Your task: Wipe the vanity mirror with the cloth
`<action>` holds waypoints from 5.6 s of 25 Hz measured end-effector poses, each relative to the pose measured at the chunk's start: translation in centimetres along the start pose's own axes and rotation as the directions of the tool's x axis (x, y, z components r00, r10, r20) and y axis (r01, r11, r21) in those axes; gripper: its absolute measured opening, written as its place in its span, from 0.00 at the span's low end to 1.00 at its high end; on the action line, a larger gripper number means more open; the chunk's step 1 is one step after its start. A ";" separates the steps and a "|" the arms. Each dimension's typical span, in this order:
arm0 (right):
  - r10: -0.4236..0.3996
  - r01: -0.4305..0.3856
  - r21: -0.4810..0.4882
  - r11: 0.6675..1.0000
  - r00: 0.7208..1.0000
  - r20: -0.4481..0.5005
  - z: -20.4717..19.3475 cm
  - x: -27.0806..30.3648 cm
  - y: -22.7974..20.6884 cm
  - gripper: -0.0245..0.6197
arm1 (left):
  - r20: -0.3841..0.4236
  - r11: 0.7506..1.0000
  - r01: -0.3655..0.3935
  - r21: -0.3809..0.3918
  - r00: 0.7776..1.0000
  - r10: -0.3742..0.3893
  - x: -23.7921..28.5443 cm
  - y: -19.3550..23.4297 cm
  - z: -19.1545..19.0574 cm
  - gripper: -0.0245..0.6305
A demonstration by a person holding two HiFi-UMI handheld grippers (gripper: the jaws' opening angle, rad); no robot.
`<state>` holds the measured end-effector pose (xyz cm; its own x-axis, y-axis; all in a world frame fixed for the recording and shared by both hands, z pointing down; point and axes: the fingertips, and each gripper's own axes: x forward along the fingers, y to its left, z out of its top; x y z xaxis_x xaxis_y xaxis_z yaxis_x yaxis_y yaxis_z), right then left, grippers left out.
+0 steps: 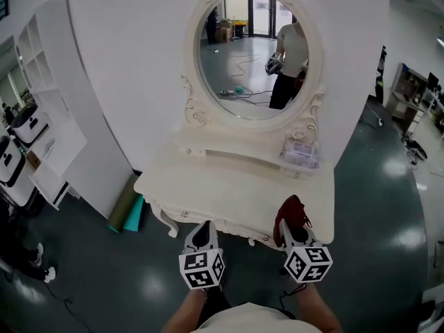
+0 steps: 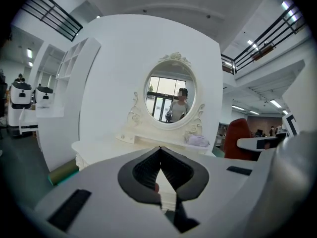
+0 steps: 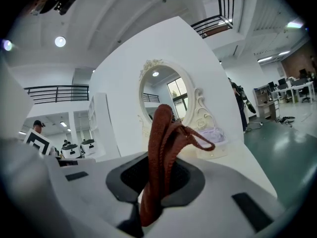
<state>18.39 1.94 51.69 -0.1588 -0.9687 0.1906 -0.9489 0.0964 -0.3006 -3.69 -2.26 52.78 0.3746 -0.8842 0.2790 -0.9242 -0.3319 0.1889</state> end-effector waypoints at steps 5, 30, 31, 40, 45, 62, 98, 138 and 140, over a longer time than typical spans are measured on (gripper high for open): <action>-0.047 0.047 0.002 0.999 0.997 0.055 2.8 6.9 2.1 0.14 | 0.028 0.996 0.073 0.057 0.997 -0.075 6.0 3.6 4.9 0.05; -0.289 0.288 0.019 0.957 0.956 0.057 6.4 22.8 1.8 0.14 | -0.056 0.974 0.220 0.054 0.975 -0.217 26.4 13.2 11.1 0.05; -0.281 0.281 0.011 0.960 0.958 0.058 6.8 23.3 1.6 0.14 | -0.056 0.973 0.222 0.056 0.974 -0.219 26.6 13.0 11.3 0.05; -0.186 0.184 -0.132 0.974 0.983 -0.004 10.7 28.5 1.1 0.14 | -0.021 0.943 0.309 0.125 0.951 -0.308 29.5 8.4 16.5 0.05; -0.105 0.093 -0.330 0.940 0.994 -0.020 17.4 32.0 2.2 0.14 | 0.030 0.932 0.326 0.160 0.942 -0.335 32.2 6.9 22.9 0.05; -0.215 0.312 -0.942 -0.122 0.919 0.332 44.8 41.4 15.4 0.14 | 0.297 0.923 0.201 0.329 0.905 -0.303 33.7 7.0 50.9 0.05; -0.420 -0.121 -0.942 -0.314 0.907 0.024 18.3 53.4 9.2 0.14 | -0.033 0.947 0.285 0.152 0.959 -0.283 40.4 15.3 24.8 0.05; -0.387 0.397 -0.851 -0.344 0.765 0.514 50.6 40.1 8.6 0.14 | 0.242 0.864 0.334 0.377 0.865 -0.440 37.5 -2.1 49.9 0.05; -0.391 0.378 -0.864 -0.334 0.778 0.492 48.9 40.5 8.1 0.14 | 0.204 0.866 0.345 0.363 0.877 -0.435 38.5 -1.5 47.7 0.05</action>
<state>17.55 -47.71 11.32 0.3819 -0.9037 -0.1936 0.0215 -0.2007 0.9794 8.58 -51.48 18.30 0.7154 -0.6981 -0.0295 -0.6977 -0.7116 -0.0823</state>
